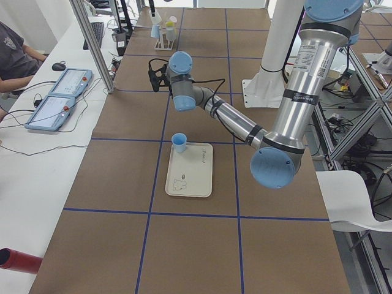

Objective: Transfer IKEA cup to right arm and place on rack

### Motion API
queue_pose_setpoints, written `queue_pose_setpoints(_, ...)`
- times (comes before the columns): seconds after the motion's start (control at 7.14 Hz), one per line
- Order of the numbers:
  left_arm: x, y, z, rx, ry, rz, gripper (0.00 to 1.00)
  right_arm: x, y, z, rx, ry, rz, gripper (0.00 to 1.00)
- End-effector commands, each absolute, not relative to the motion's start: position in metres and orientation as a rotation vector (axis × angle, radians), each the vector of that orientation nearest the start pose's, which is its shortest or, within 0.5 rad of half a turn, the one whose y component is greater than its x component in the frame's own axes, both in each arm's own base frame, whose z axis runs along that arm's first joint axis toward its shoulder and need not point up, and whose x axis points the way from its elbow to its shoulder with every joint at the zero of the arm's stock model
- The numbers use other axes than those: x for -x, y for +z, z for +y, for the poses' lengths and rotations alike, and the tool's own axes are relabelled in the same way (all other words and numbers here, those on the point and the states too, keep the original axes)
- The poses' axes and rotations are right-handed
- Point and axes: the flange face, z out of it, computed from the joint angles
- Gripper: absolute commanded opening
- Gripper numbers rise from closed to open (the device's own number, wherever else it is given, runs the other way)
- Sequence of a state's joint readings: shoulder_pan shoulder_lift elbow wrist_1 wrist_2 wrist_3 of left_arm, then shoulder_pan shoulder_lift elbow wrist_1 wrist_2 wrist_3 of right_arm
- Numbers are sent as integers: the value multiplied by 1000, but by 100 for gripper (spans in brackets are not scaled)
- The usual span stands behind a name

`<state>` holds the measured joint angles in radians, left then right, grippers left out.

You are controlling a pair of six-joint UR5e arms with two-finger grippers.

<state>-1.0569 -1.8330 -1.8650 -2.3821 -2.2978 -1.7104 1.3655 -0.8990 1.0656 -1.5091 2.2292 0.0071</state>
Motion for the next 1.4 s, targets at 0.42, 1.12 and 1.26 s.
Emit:
queue_pose_setpoints(0.42, -204, 280, -500, -36, -488, 1442, 100, 110, 498, -764, -141, -294, -659, 27)
queue_pose_setpoints(1.12, -199, 284, -503, -39, -502, 1435, 100, 127, 482, -766, -179, -314, -670, 99)
queue_pose_setpoints(1.26, -202, 288, -504, -66, -463, 1410, 100, 110, 476, -769, -195, -296, -678, 99)
